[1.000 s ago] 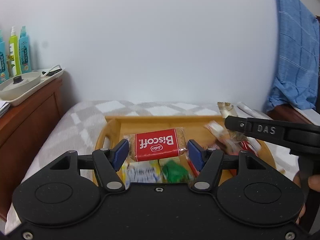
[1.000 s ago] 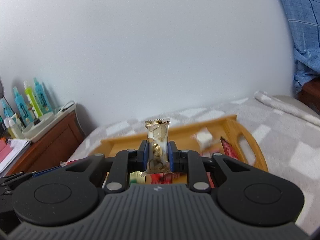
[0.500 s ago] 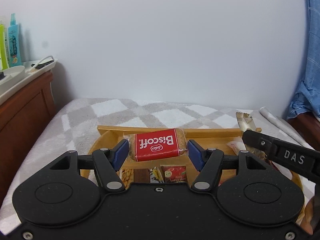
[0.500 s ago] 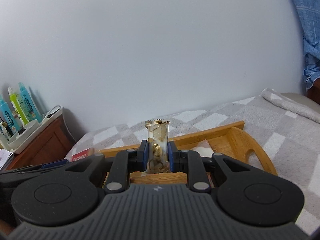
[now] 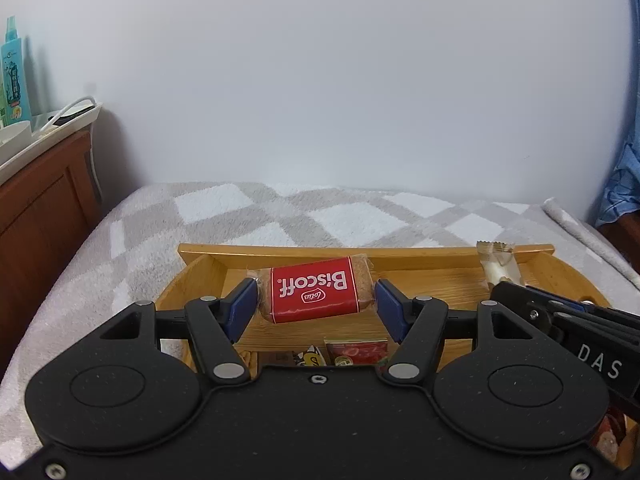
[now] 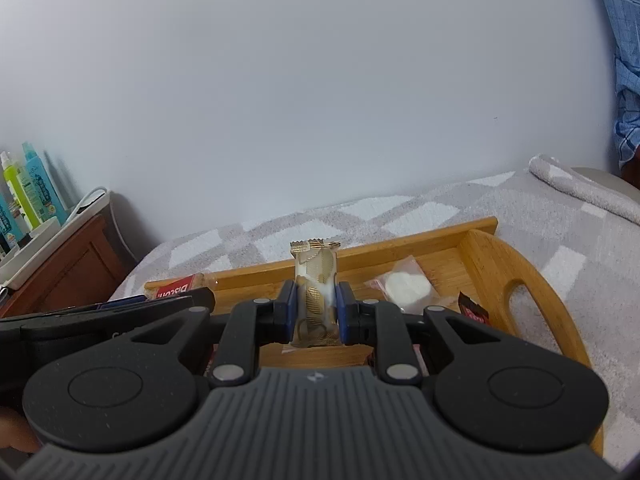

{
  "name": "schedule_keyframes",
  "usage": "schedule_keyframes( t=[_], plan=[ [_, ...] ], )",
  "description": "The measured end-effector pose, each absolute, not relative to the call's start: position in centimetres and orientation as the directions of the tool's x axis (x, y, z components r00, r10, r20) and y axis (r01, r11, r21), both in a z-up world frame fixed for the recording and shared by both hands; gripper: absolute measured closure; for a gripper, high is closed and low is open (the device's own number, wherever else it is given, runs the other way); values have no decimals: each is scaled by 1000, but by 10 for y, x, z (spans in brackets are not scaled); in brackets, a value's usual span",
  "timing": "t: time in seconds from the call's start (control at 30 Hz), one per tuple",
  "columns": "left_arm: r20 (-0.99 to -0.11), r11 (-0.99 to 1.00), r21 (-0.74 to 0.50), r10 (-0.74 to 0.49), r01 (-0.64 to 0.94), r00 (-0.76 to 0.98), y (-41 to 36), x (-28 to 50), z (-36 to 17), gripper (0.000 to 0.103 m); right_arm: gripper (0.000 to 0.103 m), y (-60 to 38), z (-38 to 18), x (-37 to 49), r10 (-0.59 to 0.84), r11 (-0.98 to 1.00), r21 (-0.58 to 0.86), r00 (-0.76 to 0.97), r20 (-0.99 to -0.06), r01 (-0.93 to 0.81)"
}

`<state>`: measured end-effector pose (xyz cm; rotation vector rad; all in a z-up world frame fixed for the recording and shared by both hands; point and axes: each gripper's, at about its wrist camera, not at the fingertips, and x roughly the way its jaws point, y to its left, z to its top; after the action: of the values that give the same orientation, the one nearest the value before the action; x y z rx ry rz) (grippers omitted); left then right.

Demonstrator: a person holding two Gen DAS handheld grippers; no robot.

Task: Organize snacks
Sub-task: 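Carry the Biscoff packet and wafer bar over the wooden tray with both tools, then lower both snacks into the tray and open both tools to release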

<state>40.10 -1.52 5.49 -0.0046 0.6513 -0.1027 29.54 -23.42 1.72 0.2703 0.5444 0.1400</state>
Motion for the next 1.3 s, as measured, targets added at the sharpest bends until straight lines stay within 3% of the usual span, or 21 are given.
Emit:
schedule_keyframes(
  t=[1.3],
  plan=[
    [-672, 995, 8, -68, 100, 737, -22, 412, 30, 40, 77, -230, 1, 303, 174, 963, 268, 826, -537, -29]
  ],
)
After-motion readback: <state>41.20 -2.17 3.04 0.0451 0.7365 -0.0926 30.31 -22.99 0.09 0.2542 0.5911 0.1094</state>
